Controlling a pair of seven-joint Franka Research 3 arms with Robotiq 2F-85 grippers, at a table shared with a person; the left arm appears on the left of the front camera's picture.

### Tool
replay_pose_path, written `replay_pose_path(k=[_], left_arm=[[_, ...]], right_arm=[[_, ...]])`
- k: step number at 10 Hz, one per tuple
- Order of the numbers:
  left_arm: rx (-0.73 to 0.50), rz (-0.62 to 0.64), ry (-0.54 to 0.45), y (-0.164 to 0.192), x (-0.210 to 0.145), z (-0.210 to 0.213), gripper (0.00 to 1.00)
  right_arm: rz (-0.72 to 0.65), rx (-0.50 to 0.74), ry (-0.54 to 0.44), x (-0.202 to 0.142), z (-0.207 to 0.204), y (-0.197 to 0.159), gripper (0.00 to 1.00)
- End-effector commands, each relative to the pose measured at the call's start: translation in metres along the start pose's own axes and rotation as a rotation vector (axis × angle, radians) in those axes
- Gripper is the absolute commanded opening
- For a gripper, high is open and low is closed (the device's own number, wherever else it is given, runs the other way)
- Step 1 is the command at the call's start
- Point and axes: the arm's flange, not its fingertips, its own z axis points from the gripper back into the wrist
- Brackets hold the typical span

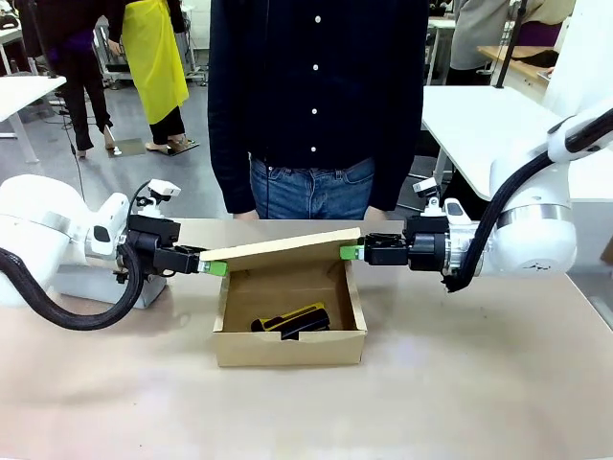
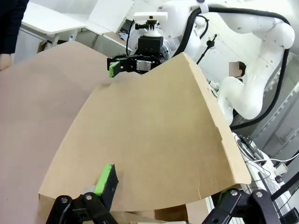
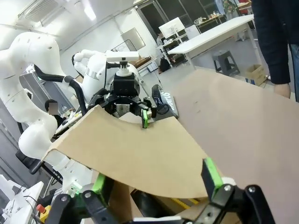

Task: Pack the items into the box.
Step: Close the Mailer Box.

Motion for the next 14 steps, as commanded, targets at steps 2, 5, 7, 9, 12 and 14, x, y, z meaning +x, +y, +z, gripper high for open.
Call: replay_pose_path(k=[2,5,7,9,12,14], left_arm=[[-0.023,-0.094,-0.001,-0.016,-0.002,0.012,1.0],[0.014,-0.162,-0.031,-0.044,0.004,0.034,1.0],[0.044,-0.175,-0.076,-0.049,0.003,0.048,1.0],[0.072,-0.2,-0.179,-0.047,0.005,0.052,1.0],[0.141,-0.208,-0.183,-0.024,0.003,0.018,1.0],[0.193,-0.27,-0.027,-0.014,-0.003,-0.006,1.0]], right_arm=[[0.001,0.011,-0.042,-0.004,0.022,0.001,1.0],[-0.001,-0.02,-0.125,0.001,0.07,0.011,1.0],[0.012,-0.05,-0.181,0.004,0.087,0.016,1.0],[0.023,-0.044,-0.205,0.007,0.076,0.016,1.0],[0.116,0.032,-0.071,0.001,0.021,0.012,1.0],[0.195,0.12,0.014,-0.012,-0.003,0.007,1.0]])
